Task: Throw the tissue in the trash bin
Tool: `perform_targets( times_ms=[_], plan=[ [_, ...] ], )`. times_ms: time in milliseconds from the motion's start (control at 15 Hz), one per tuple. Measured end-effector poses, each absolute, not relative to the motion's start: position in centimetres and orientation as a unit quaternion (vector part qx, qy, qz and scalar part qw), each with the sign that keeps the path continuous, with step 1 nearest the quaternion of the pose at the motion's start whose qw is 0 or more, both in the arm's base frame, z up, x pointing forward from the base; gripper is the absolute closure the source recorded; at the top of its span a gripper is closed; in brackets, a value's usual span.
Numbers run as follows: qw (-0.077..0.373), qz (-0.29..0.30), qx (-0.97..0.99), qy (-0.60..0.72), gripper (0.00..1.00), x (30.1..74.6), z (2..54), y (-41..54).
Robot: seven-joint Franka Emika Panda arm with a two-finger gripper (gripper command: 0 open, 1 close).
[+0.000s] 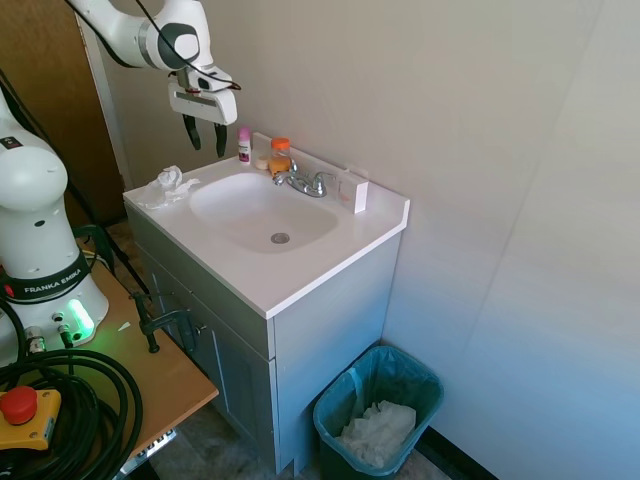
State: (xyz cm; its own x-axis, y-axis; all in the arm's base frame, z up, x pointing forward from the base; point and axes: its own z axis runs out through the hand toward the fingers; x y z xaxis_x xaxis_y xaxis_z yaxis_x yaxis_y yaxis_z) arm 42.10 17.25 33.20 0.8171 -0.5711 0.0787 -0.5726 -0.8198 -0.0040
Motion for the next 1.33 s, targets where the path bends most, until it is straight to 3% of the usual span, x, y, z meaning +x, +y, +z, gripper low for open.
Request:
perform_targets(
  times_ms=[533,600,1333],
  plan=[
    [0.049,0.006,0.962,-0.267,0.0,37.3,25.9,20.9],
    [0.052,0.002,0.963,-0.266,1.0,37.2,25.4,21.1],
    [0.057,-0.027,0.956,-0.286,1.0,37.5,24.5,20.8]
  ],
)
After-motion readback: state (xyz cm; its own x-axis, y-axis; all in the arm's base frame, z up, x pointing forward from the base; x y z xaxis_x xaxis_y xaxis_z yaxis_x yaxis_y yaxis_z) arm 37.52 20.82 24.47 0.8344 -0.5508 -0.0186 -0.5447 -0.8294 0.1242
